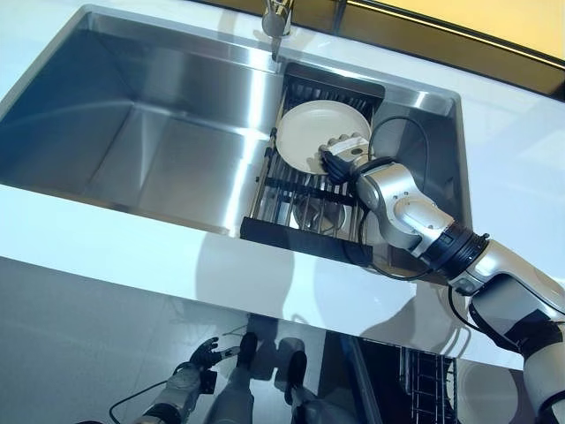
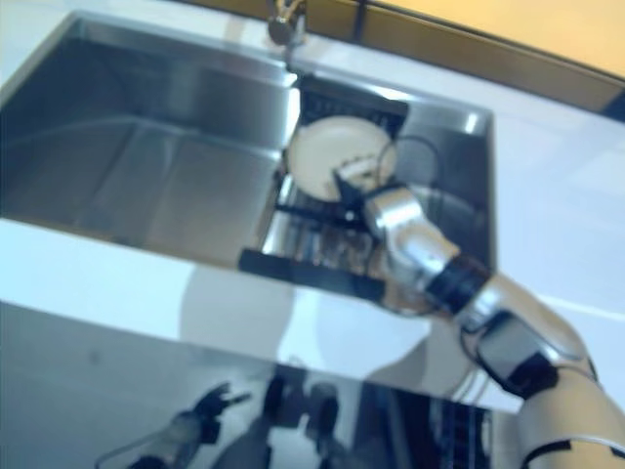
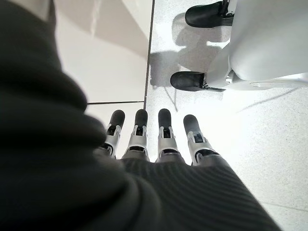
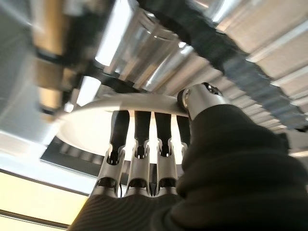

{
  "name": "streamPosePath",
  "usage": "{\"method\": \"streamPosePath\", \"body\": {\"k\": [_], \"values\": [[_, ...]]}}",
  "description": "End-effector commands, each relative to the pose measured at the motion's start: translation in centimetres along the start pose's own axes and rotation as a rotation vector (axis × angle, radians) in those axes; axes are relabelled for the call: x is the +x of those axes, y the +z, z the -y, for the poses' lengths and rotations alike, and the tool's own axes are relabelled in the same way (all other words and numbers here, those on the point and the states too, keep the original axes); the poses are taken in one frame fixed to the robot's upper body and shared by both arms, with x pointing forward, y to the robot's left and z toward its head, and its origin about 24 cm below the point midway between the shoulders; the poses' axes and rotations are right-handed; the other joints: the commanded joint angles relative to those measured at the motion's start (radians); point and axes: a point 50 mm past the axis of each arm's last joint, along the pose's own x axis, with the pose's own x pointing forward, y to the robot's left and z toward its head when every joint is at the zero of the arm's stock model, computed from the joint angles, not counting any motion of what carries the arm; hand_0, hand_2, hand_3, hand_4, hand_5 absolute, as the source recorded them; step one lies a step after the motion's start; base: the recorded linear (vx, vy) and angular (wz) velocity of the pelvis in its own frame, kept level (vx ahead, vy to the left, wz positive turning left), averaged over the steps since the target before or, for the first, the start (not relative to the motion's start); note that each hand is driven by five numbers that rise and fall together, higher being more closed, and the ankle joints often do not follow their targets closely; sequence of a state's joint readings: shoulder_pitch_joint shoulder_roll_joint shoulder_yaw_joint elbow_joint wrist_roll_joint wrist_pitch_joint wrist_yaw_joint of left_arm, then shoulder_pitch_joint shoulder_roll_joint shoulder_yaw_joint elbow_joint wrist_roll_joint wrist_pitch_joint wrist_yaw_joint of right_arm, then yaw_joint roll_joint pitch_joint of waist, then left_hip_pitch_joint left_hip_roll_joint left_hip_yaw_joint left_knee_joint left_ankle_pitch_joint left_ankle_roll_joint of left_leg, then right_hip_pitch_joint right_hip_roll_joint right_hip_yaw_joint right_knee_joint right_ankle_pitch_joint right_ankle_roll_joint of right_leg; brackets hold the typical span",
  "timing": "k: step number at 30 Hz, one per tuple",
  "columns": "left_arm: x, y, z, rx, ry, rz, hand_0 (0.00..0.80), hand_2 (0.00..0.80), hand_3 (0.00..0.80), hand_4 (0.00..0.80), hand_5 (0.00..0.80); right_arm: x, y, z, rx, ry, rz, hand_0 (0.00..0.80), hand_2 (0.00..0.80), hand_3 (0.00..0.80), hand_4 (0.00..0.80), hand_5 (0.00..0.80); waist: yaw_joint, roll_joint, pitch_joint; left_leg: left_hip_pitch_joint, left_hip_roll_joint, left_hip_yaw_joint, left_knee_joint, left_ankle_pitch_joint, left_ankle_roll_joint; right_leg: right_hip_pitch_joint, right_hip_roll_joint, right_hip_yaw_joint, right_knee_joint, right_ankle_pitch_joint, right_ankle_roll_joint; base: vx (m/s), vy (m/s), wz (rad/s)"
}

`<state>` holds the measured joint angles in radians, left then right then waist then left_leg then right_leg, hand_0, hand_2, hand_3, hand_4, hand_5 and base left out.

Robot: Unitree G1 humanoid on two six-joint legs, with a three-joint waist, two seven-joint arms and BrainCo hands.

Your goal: Take plates into dishwasher

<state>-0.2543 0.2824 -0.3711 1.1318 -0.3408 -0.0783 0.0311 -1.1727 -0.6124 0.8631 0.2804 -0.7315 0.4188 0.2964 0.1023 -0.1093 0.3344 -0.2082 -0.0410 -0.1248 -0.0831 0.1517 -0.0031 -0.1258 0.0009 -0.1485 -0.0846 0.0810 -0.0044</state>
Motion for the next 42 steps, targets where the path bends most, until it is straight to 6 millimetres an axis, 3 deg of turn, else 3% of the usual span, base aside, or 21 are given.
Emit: {"method": "streamPosePath", "body": {"k": [1,18,31,42], "values": [[0.3,0.8,0.6,-0.014,0.003,0.015,0.0,0.0,0.0,0.0,0.0,-0.2,-2.1,3.3,-0.079,-0.123,-0.106,0.8,0.8,0.8,0.8,0.8,0.009,-0.021,0.013,0.04,-0.033,0.052,-0.004,-0.111,0.057,-0.008,-0.003,-0.05,0.071,-0.061,0.024,0.0,0.0,0.0],[0.3,0.7,0.3,-0.004,0.015,0.018,0.0,0.0,0.0,0.0,0.0,-0.8,-4.0,5.1,-0.113,-0.277,-0.181,0.8,0.8,0.8,0.8,0.8,0.002,-0.029,-0.001,0.046,-0.034,0.05,-0.004,-0.118,0.063,-0.003,-0.002,-0.04,0.067,-0.059,0.028,0.0,0.0,0.0],[-0.1,-0.7,-0.6,-0.003,0.038,-0.007,0.0,0.0,0.0,0.0,0.0,-2.6,-8.6,6.9,0.107,-0.417,-0.23,0.8,0.8,0.8,0.8,0.8,-0.029,-0.04,-0.039,0.09,-0.031,0.06,-0.004,-0.135,0.07,0.026,0.002,-0.005,0.071,-0.063,0.031,0.001,0.0,0.0],[-0.5,-2.0,-1.0,0.016,0.031,-0.031,0.0,0.0,0.0,0.0,0.0,-3.5,-11.1,7.6,0.254,-0.443,-0.257,0.8,0.8,0.8,0.8,0.8,-0.05,-0.043,-0.075,0.127,-0.029,0.07,-0.004,-0.148,0.074,0.053,0.004,0.027,0.073,-0.068,0.032,0.019,0.0,-0.04]]}}
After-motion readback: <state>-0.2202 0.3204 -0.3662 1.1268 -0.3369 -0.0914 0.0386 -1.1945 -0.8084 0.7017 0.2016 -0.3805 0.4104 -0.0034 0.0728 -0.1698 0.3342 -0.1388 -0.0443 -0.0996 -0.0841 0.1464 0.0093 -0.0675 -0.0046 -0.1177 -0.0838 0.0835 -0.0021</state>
